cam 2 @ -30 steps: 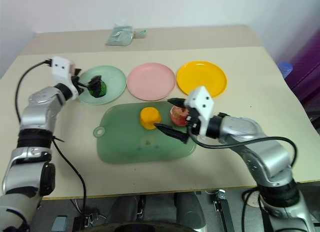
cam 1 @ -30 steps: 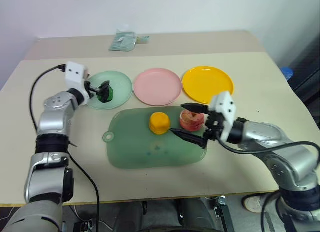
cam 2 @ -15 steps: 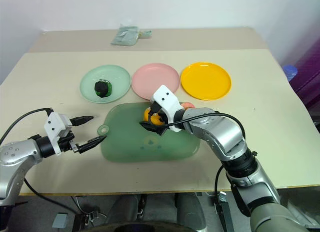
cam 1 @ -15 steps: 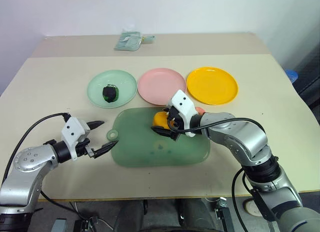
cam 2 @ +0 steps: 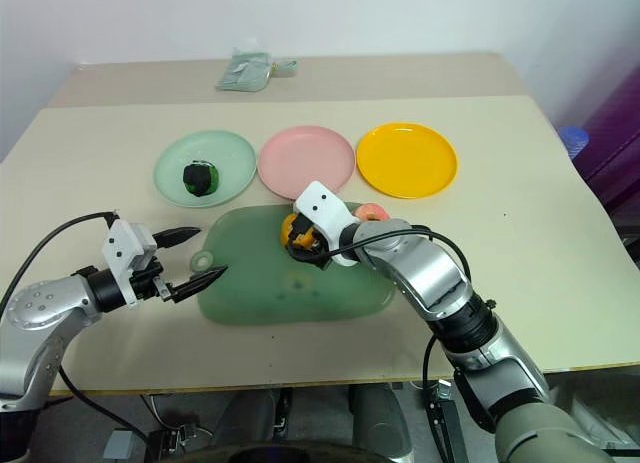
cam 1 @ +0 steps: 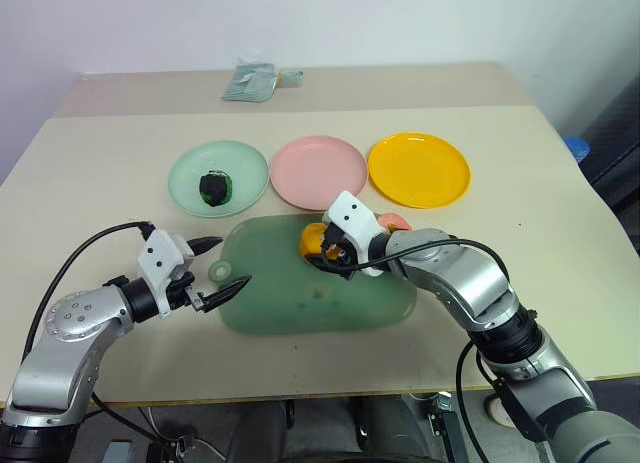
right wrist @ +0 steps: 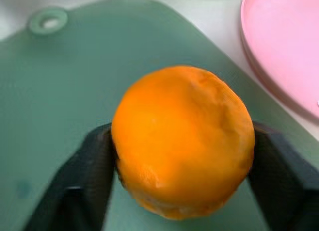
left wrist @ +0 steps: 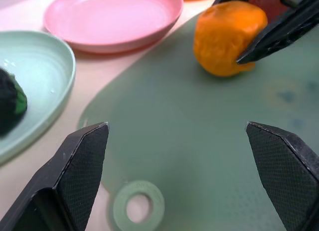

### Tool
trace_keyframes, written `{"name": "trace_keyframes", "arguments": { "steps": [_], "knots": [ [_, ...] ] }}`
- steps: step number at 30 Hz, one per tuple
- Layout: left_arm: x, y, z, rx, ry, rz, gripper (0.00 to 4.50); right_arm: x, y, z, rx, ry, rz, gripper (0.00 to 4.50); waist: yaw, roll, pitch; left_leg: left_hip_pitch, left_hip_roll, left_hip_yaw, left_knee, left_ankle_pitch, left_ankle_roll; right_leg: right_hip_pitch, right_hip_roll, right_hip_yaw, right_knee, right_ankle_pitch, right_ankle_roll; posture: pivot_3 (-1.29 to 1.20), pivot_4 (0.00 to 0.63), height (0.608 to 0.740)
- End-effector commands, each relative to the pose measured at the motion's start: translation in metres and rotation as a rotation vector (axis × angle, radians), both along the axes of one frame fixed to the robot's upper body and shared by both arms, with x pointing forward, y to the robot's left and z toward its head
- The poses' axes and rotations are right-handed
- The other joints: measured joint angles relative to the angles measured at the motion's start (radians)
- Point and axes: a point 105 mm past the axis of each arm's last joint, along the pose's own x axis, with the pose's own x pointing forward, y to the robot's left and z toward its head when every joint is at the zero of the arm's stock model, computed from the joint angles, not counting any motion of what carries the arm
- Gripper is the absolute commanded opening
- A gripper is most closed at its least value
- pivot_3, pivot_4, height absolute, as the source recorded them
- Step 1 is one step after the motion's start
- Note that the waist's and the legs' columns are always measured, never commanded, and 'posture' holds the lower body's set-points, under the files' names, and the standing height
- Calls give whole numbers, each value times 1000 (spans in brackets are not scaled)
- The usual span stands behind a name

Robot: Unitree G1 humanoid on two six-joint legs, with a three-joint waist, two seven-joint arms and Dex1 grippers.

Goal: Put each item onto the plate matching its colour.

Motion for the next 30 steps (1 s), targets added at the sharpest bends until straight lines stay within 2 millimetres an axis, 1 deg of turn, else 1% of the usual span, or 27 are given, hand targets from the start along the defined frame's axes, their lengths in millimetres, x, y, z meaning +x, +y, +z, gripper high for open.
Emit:
{"name": "trace_keyframes", "arguments": {
  "steps": [1, 2, 5, 6, 7, 8, 9, 11, 15, 17, 18, 19, 21, 22, 23, 25, 27, 28, 30],
  "knots": [
    [-5, -7, 6, -8, -17, -42, 4500, 9, -4, 52, 128, -125, -34, 2878, 0, 0, 0, 0, 0, 0, 0, 0, 0, 0, 0, 0, 0, 0, 0, 0, 150, 740],
    [-6, -8, 5, -12, -14, -50, 4500, 15, -9, 62, 152, -144, -68, 2878, 0, 0, 0, 0, 0, 0, 0, 0, 0, 0, 0, 0, 0, 0, 0, 0, 150, 740],
    [-11, -15, 4, -28, -6, -82, 4500, 45, -40, 87, 182, -209, -229, 2878, -1, 1, 0, 0, 0, 0, 0, 0, 0, 0, 0, 0, 0, 0, 0, 0, 150, 740],
    [-12, -20, 4, -36, -5, -97, 4500, 60, -58, 93, 191, -224, -319, 2878, 1, 1, 0, 0, 0, 0, 0, 0, 0, 0, 0, 0, 0, 0, 0, 0, 150, 740],
    [-13, -24, 4, -44, -5, -110, 4500, 73, -75, 95, 192, -227, -398, 2878, 3, 0, 0, 0, 0, 0, 0, 0, 0, 0, 0, 0, 0, 0, 0, 0, 150, 740],
    [-14, -29, 3, -54, -4, -125, 4500, 86, -92, 93, 167, -234, -471, 2878, 5, 0, 0, 0, 0, 0, 0, 0, 0, 0, 0, 0, 0, 0, 0, 0, 150, 740],
    [-16, -33, 3, -62, -3, -138, 4500, 95, -105, 90, 145, -239, -519, 2878, 7, 0, 0, 0, 0, 0, 0, 0, 0, 0, 0, 0, 0, 0, 0, 0, 150, 740],
    [-17, -40, 2, -73, -2, -155, 4500, 111, -122, 79, 153, -201, -595, 2878, 5, 0, 0, 0, -1, 0, 0, 0, 0, 2, -1, 0, -2, 0, 0, 0, 150, 740],
    [-19, -46, 0, -84, 6, -169, 4500, 133, -139, 62, 149, -176, -678, 2878, -14, 2, 1, 0, 0, 4, -2, 0, 0, -1, 2, 2, -2, 0, 0, 0, 150, 740],
    [-21, -45, 0, -80, 6, -165, 4500, 137, -140, 64, 164, -184, -672, 3896, -26, 3, 2, 0, 0, 4, -3, 0, 0, -2, 3, 3, -1, 0, 0, 0, 150, 740],
    [-22, -44, -1, -79, 6, -159, 4500, 137, -138, 70, 175, -199, -643, 4259, -30, 4, 2, 0, 0, 4, -3, 0, 0, -2, 3, 3, -1, 0, 0, 0, 150, 740],
    [-23, -43, -1, -78, 6, -154, 4500, 137, -136, 73, 182, -209, -622, 4450, -33, 4, 2, 0, 0, 5, -3, 0, 0, -3, 3, 4, -1, 0, 0, 0, 150, 740],
    [-25, -39, 0, -74, 2, -132, 4500, 128, -130, 90, 188, -280, -527, 4450, -34, 4, 3, 0, 1, 5, -3, 0, 0, -3, 3, 4, -1, 0, 0, 0, 150, 740],
    [-25, -37, 0, -72, 0, -123, 4500, 121, -127, 98, 192, -313, -464, 4450, -34, 5, 3, 0, 1, 5, -3, 0, 0, -3, 3, 4, -1, 0, 0, 0, 150, 740],
    [-26, -35, 0, -71, 0, -117, 4500, 111, -123, 103, 199, -330, -395, 4450, -30, 5, 3, -1, 1, 5, -3, 0, 0, -3, 3, 4, -1, 0, 0, 0, 150, 740],
    [-27, -33, 0, -71, 4, -113, 4500, 85, -116, 108, 227, -338, -228, 4450, -20, 4, 3, -1, 1, 4, -3, 0, 1, -3, 3, 4, -2, 0, 0, 0, 150, 740],
    [-29, -32, 0, -70, 13, -116, 4500, 54, -112, 102, 248, -287, -74, 4450, -12, 4, 2, 0, 2, 1, -2, 0, 1, 1, 2, 1, -4, 0, 0, 0, 150, 740],
    [-30, -32, -1, -69, 18, -122, 4500, 39, -112, 94, 221, -265, -5, 4450, -4, 4, 2, 0, 2, 0, -2, 0, 1, 2, 2, 1, -5, 0, 0, 0, 150, 740],
    [-30, -34, -1, -66, 27, -140, 4500, 9, -111, 67, 144, -182, 108, 4450, 6, 4, 2, 1, 2, 1, -2, -1, 2, 4, 2, 1, -6, 0, 0, 0, 150, 740]
  ]
}}
